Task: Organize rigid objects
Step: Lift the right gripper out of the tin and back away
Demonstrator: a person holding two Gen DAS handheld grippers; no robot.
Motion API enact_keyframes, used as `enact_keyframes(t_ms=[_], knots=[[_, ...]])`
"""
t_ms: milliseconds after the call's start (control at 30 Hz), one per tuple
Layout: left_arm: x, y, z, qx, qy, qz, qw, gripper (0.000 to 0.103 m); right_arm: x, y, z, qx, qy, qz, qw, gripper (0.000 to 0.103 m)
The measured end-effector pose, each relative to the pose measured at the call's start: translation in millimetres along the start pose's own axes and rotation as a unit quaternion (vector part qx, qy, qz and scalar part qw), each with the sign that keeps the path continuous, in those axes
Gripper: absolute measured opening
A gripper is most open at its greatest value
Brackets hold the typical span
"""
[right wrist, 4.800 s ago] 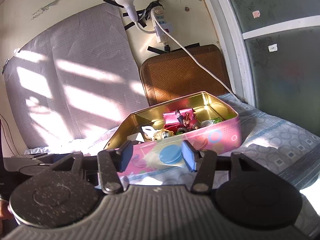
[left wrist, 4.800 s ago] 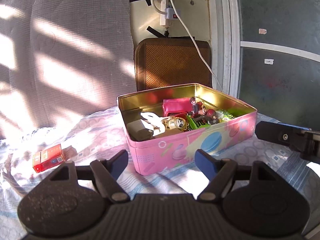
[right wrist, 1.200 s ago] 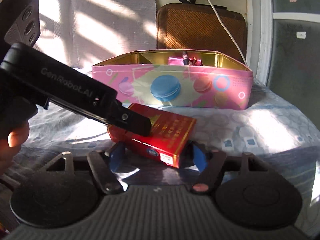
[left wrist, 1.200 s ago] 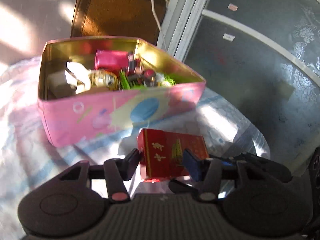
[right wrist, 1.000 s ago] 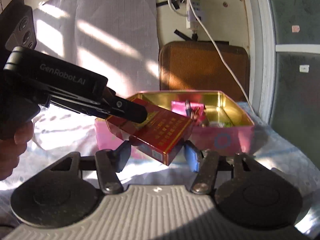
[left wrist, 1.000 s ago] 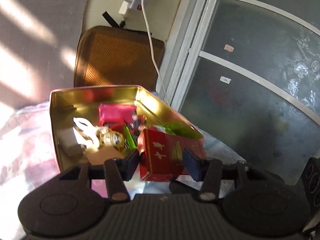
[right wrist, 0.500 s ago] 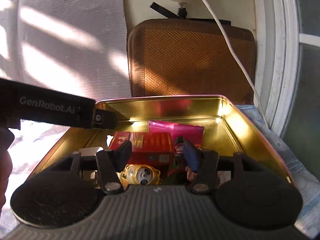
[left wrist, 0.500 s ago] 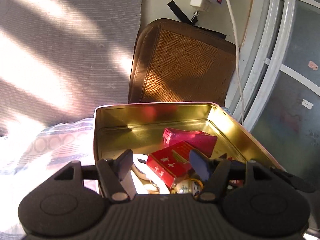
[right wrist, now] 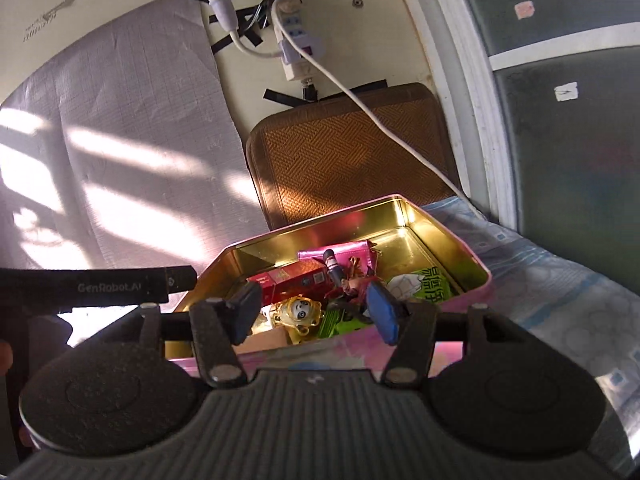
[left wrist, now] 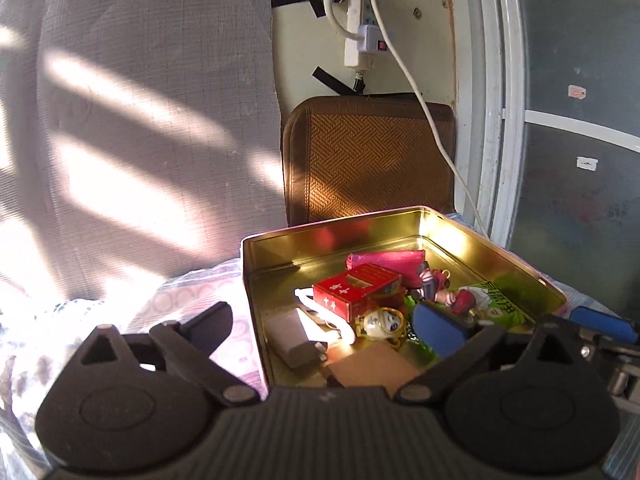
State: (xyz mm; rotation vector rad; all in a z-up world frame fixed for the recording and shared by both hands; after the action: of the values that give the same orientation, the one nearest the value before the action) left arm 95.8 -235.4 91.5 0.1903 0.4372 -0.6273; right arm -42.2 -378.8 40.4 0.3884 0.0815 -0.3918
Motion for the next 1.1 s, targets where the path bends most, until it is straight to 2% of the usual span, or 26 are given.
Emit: enact_keyframes(t_ms=[133, 233, 300, 367, 467, 633, 833, 1000, 1100], knots=[[-36, -8, -8, 0.002, -0.004, 0.007, 1.0, 0.103, -23, 1, 0, 0.014, 0.003, 0.013, 1.0, 0.064], [-60, -13, -15, 0.008, -0.003, 0.021, 0.9997, 0.103, -42, 5, -1, 0.023, 0.002, 0.015, 1.0, 0.072], [-76, -15, -21, 0.008, -0.011, 0.025, 0.9996, 0.103, -53, 8, -1, 0.03, 0.006, 0.019, 0.999, 0.087], [-91, -16, -28, 0.003, -0.017, 0.027, 0.9995, 0.103, -63, 13, -2, 0.031, 0.01, 0.021, 0.999, 0.097], [-109, -18, -38, -0.001, -0.027, 0.037, 0.999, 0.103, -81, 22, -6, 0.022, 0.008, 0.017, 1.0, 0.103], [-131, -25, -60, 0.01, -0.016, 0.077, 0.9969, 0.103, -101, 35, -14, 0.002, 0.008, 0.019, 1.0, 0.103], [-145, -23, -78, -0.002, -0.001, 0.067, 0.9978, 0.103, -112, 38, -21, 0.004, 0.015, 0.022, 1.0, 0.103], [-156, -17, -82, -0.028, 0.0, 0.06, 0.9978, 0.103, -127, 43, -17, 0.001, -0.002, 0.035, 0.999, 0.103], [-161, -19, -81, -0.028, -0.004, 0.064, 0.9976, 0.103, -133, 47, -16, -0.003, -0.01, 0.04, 0.999, 0.103]])
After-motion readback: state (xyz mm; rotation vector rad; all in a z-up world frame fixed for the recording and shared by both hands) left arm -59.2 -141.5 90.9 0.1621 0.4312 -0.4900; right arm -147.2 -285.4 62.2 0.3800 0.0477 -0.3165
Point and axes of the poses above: each gripper's, at about its wrist camera, not at the fingertips, and x roughly the way its jaws point, y to its left, z to its top, the point moved 1 cm from there along x, roughly the way its jaws point
